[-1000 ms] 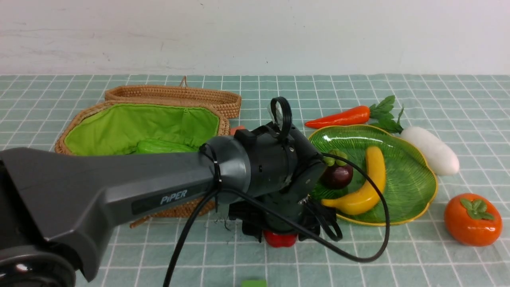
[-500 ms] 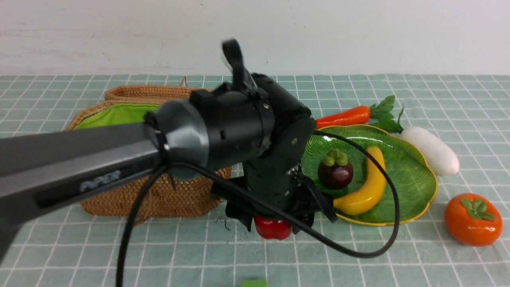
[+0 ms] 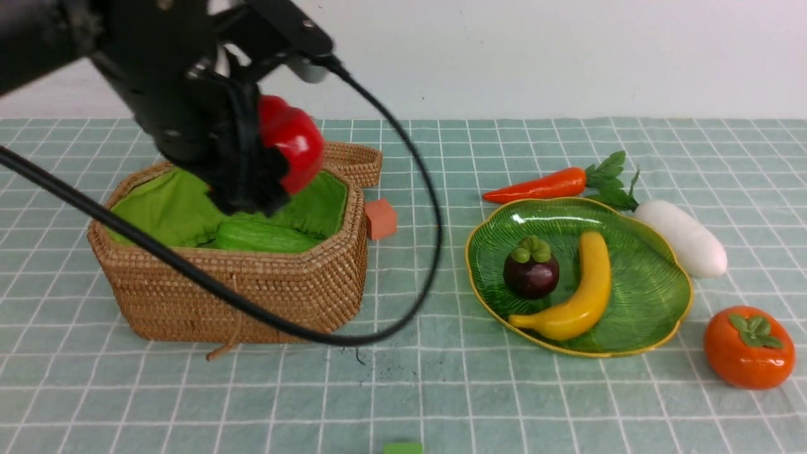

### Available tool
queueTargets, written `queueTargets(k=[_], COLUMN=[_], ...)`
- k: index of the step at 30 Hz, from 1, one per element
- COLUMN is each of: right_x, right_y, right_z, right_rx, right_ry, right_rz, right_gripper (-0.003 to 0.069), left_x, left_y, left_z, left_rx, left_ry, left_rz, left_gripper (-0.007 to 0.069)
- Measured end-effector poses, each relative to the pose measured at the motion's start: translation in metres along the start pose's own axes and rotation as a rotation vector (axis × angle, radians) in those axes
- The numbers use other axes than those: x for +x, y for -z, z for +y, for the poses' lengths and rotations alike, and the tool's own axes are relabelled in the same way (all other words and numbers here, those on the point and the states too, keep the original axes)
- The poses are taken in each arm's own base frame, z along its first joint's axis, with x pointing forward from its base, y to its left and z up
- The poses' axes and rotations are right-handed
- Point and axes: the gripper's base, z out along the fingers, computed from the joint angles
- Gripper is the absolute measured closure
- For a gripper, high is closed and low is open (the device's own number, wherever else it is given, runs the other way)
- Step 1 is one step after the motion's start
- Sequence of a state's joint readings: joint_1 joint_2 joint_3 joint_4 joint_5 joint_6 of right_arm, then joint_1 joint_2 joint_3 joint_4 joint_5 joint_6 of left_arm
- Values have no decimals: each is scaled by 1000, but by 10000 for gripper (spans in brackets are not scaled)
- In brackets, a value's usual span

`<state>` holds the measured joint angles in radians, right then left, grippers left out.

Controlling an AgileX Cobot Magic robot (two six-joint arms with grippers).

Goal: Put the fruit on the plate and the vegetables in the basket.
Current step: Grab a mountain bell pepper with your left arm and put it into the left basket, then grab a tomato with your right arm and place it on the plate on the right.

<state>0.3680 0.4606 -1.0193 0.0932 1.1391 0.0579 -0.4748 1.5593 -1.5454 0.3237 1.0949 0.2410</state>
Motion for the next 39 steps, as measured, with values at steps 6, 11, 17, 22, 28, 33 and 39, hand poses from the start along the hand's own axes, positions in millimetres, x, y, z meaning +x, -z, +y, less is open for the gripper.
queueTargets(k=[6, 11, 17, 22, 28, 33, 39], right_x=[0, 0, 0, 0, -2, -9, -21], right_y=[0, 0, 0, 0, -7, -34, -87], right_z=[0, 0, 0, 0, 0, -2, -7], right_rx=[-3, -3, -3, -3, -1, 9, 39], right_ry=[3, 18, 25, 25, 21, 13, 8], right_rz=[-1, -1, -1, -1, 40, 160, 303], right_gripper=[478, 478, 478, 478, 478, 478, 474], left_x=[28, 31, 24, 20, 22, 15, 4], left_y=[-49, -77, -83, -83, -81, -50, 38], left_z=[45, 49, 52, 54, 53, 45, 18], left_rx=[75, 95, 47, 22, 30, 72, 121], left_ry=[-172, -221, -230, -228, -124, 190, 418], left_rz=[106, 139, 65, 33, 45, -39, -237], left_gripper=[97, 97, 73, -38, -37, 179, 631])
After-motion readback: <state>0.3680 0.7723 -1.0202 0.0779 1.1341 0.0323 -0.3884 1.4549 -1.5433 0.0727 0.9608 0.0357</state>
